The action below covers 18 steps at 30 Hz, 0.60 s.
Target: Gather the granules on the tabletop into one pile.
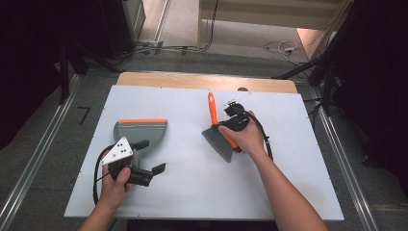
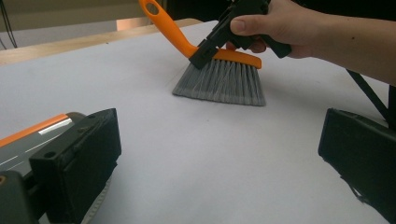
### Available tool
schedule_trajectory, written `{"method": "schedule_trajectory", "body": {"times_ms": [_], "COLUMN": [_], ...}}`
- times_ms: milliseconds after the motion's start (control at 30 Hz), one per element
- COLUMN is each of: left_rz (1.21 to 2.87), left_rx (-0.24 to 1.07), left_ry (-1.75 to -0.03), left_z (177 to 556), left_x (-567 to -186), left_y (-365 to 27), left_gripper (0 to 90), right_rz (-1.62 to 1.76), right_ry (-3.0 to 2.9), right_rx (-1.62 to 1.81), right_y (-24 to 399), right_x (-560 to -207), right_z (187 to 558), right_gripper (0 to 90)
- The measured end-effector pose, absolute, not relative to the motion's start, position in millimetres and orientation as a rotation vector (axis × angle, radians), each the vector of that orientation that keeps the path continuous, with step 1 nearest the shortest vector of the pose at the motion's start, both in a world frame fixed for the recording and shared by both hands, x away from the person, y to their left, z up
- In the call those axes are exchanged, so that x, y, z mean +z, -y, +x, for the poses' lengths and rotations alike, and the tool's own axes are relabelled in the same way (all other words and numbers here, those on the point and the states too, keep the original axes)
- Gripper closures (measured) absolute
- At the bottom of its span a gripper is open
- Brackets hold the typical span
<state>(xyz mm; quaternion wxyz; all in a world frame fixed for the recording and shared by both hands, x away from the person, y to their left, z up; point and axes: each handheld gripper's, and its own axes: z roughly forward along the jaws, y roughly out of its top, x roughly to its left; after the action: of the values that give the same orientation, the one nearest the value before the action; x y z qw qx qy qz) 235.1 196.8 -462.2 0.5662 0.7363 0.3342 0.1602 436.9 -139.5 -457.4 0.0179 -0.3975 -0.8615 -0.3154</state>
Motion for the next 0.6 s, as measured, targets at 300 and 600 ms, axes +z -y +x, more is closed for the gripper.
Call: {"method": "schedule_trajectory", "body": {"times_ms": [300,600], "left_rz": [1.733,1.733], "left_rx": [0.378,0.380], "left_ry": [-0.785,-0.787], "left_z": [235.4,235.9], "left_x": [-462.2,-462.3], "left_y": [-197.1,-197.6], "left_gripper": [0.0,0.0], "right_rz": [-1.203,-1.129], "right_ry": [2.629,2.594], "right_rx": [-1.036,-1.166], "right_y": [143.3,146.2], "right_x": [-454.5,-434.3], "right_z": [434.8,424.5], "right_gripper": [67.5,67.7]}}
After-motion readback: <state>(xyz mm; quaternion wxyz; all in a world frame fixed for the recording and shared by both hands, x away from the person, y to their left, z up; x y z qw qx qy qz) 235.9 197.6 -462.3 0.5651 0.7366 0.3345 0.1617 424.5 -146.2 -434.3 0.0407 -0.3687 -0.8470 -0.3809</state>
